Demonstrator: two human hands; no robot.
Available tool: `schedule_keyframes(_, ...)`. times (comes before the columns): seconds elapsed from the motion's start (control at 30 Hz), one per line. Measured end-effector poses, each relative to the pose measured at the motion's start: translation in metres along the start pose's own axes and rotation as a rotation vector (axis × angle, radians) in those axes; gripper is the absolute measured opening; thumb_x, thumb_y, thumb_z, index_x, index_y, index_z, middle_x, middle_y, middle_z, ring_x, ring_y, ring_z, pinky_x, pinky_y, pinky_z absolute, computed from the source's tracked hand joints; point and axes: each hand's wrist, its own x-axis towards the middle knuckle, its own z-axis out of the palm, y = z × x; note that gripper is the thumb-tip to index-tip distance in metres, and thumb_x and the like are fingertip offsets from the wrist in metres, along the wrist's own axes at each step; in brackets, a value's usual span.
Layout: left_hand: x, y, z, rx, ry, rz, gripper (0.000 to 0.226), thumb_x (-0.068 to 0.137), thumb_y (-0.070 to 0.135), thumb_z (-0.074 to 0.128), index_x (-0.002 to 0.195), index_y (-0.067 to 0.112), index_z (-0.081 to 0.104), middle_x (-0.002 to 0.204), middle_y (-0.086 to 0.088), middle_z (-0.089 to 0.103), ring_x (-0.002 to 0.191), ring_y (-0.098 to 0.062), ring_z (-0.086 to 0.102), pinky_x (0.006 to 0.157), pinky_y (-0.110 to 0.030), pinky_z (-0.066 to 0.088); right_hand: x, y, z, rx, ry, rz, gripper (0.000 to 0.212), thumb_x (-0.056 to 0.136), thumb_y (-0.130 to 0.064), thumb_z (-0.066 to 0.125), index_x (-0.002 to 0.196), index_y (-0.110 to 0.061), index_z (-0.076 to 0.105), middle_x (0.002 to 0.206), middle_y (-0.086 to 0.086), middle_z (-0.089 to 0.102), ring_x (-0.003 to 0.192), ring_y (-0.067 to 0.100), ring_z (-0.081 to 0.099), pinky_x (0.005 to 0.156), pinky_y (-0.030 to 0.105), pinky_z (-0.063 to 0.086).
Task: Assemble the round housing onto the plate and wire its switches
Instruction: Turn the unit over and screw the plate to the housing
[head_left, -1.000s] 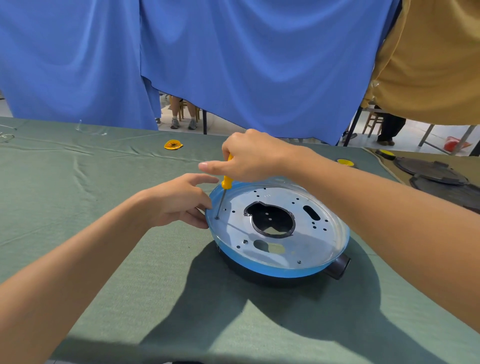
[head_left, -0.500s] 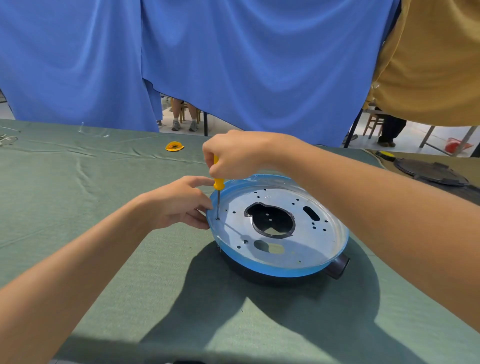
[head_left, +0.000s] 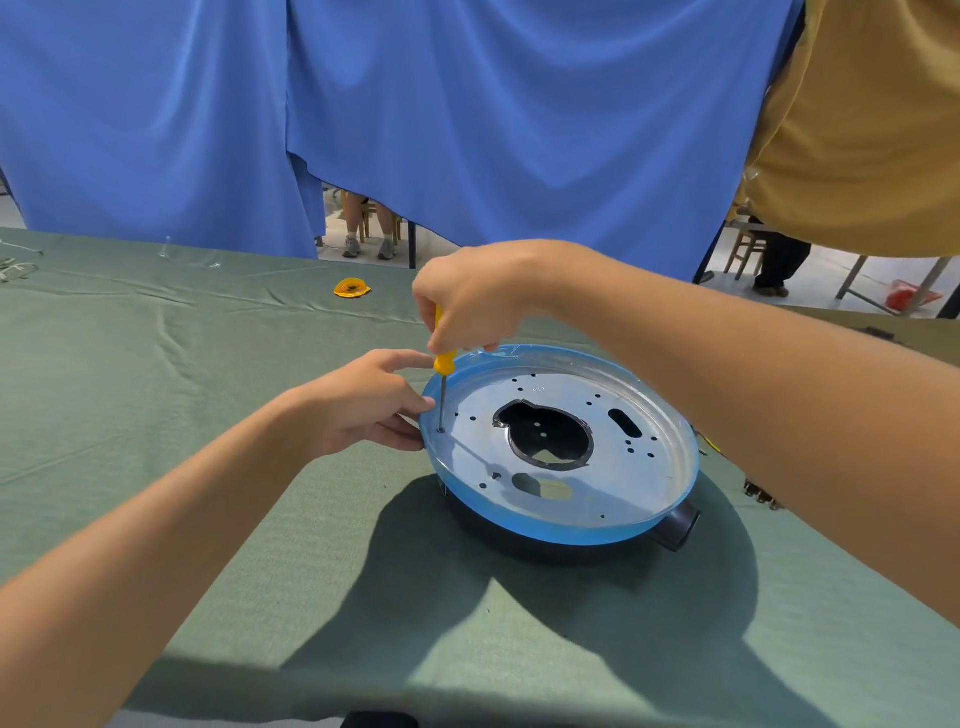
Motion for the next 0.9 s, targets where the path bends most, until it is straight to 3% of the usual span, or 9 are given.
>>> schedule_keyframes(0.13,0.001,-0.002,-0.001,-0.012,-0.002,0.005,0.046,0.095,0.000,0.058,0.124,0.035,0.049,0.099,-0.017,0.076,0.087,-0.031,0.075,0.066,-0.034,0.061,0.004,0.002,0.011,-0.012,0.110,0.011,0.029,0.094,-0.022,0.051,0.067,-0.011,0.052,0.057,0.002,0.062,0.065,0.023,0.066,0.047,0.021,0.040)
schedule_keyframes(0.23,0.002,-0.002,-0.001,-0.010,0.002,0.007,0.050,0.095,0.000,0.059,0.132,0.033,0.050,0.099,-0.017,0.075,0.084,-0.030,0.075,0.065,-0.033,0.061,0.005,0.004,0.009,-0.002,0.076,0.071,0.050,0.097,-0.046,0.048,0.061,-0.012,0.052,0.051,0.000,0.058,0.054,0.020,0.058,0.044,0.020,0.035)
schedule_keyframes(0.3,0.003,-0.003,-0.001,-0.007,0.011,0.011,0.053,0.094,0.001,0.060,0.137,0.031,0.049,0.101,-0.016,0.075,0.085,-0.031,0.075,0.065,-0.034,0.061,0.002,0.004,0.003,-0.008,-0.004,0.087,0.049,0.093,-0.058,0.048,0.067,-0.017,0.051,0.060,-0.001,0.058,0.049,0.015,0.056,0.042,0.018,0.037)
schedule_keyframes(0.43,0.002,-0.004,-0.002,-0.009,0.006,0.016,0.054,0.095,0.003,0.061,0.140,0.029,0.050,0.104,-0.018,0.073,0.087,-0.034,0.074,0.065,-0.033,0.061,-0.002,0.006,-0.001,-0.058,0.001,0.007,0.016,0.093,-0.032,0.059,0.085,-0.018,0.057,0.068,-0.001,0.060,0.057,0.013,0.062,0.040,0.017,0.038)
schedule_keyframes(0.5,0.001,-0.004,-0.001,-0.001,0.012,0.029,0.053,0.095,0.003,0.061,0.140,0.029,0.051,0.106,-0.018,0.072,0.084,-0.033,0.075,0.063,-0.031,0.061,0.000,0.006,0.003,-0.117,0.051,-0.022,0.023,0.095,-0.029,0.058,0.077,-0.014,0.057,0.062,0.000,0.061,0.060,0.017,0.062,0.045,0.021,0.039)
schedule_keyframes(0.57,0.001,-0.003,0.001,0.029,0.025,0.041,0.049,0.096,0.004,0.059,0.136,0.031,0.052,0.105,-0.016,0.073,0.081,-0.031,0.075,0.058,-0.028,0.059,0.002,0.008,0.009,-0.149,0.108,-0.009,0.033,0.096,-0.023,0.051,0.065,-0.014,0.045,0.056,0.002,0.054,0.058,0.020,0.053,0.046,0.025,0.034)
schedule_keyframes(0.7,-0.002,-0.001,0.004,0.087,0.029,0.060,0.039,0.097,0.003,0.055,0.122,0.033,0.062,0.108,-0.017,0.071,0.094,-0.040,0.071,0.059,-0.028,0.058,0.004,0.011,0.017,-0.090,0.137,0.055,0.042,0.099,-0.025,0.045,0.060,-0.013,0.037,0.057,0.005,0.042,0.058,0.023,0.043,0.045,0.026,0.027)
schedule_keyframes(0.8,-0.003,0.000,0.006,0.150,0.050,0.076,0.031,0.097,0.003,0.054,0.110,0.028,0.066,0.115,-0.019,0.065,0.084,-0.036,0.072,0.058,-0.027,0.058,0.000,0.010,0.009,0.033,0.025,0.089,0.038,0.096,-0.045,0.052,0.072,-0.016,0.050,0.063,0.000,0.053,0.050,0.014,0.058,0.041,0.018,0.037)
schedule_keyframes(0.9,-0.003,0.001,0.008,0.175,0.055,0.083,0.030,0.098,0.003,0.052,0.110,0.027,0.065,0.117,-0.020,0.063,0.072,-0.027,0.070,0.057,-0.026,0.056,-0.006,0.009,0.001,0.084,-0.017,0.051,0.020,0.092,-0.030,0.063,0.098,-0.011,0.064,0.065,-0.001,0.062,0.038,0.002,0.057,0.035,0.010,0.037)
